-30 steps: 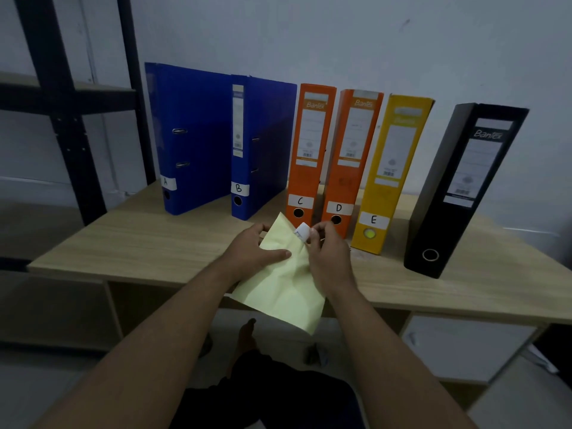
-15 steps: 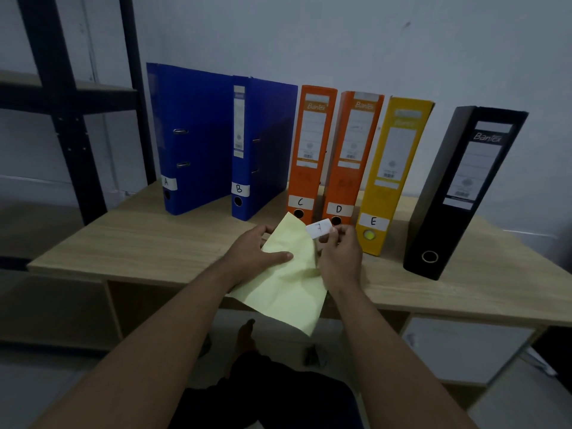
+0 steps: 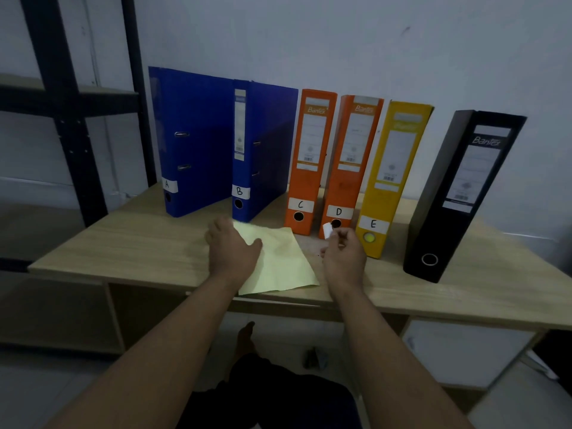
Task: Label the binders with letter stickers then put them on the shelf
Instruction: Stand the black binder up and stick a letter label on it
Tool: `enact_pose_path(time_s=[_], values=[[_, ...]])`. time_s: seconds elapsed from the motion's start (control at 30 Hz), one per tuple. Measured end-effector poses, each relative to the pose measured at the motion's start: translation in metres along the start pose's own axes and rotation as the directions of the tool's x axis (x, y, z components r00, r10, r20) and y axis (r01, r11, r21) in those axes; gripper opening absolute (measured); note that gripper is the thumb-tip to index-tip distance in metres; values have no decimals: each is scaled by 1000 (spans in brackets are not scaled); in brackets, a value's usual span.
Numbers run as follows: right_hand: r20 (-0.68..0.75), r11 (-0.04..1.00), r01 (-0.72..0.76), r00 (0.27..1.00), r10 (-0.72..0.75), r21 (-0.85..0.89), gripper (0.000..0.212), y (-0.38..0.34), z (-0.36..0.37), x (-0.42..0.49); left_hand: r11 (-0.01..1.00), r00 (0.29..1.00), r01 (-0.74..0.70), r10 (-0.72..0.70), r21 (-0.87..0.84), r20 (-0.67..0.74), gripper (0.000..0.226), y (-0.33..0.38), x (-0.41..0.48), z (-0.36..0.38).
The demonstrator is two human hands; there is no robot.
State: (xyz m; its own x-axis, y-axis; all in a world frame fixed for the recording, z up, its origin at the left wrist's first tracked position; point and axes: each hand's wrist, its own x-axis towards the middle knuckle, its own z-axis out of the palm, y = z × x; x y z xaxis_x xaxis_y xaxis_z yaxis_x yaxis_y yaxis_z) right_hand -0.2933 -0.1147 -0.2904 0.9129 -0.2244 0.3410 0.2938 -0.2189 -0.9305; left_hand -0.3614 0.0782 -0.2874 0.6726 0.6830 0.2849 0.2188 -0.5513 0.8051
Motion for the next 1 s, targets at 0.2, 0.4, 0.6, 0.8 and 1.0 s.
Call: enact_pose_path(time_s=[0.2, 0.4, 0.6, 0.8, 1.0], values=[[45, 998, 62, 997, -61, -18, 15, -3, 1, -5, 940, 949, -315, 308, 133, 75, 34, 7, -14, 0], [250, 889, 443, 879, -406, -114, 15, -5, -3, -15, 920, 815, -326, 389, -216, 429, 30, 11, -17, -6], [491, 740, 651, 706, -510, -168, 25, -7, 3, -23, 900, 865, -129, 307, -416, 397, 26, 10, -14, -11], [517, 765, 627, 708, -481, -148, 38, -1, 2, -18, 895, 867, -158, 327, -417, 375, 20, 4, -11, -11], [520, 808, 581, 722, -456, -99, 39, -2, 2, -20, 869, 860, -180, 366, -461, 355, 21, 3, -11, -12]])
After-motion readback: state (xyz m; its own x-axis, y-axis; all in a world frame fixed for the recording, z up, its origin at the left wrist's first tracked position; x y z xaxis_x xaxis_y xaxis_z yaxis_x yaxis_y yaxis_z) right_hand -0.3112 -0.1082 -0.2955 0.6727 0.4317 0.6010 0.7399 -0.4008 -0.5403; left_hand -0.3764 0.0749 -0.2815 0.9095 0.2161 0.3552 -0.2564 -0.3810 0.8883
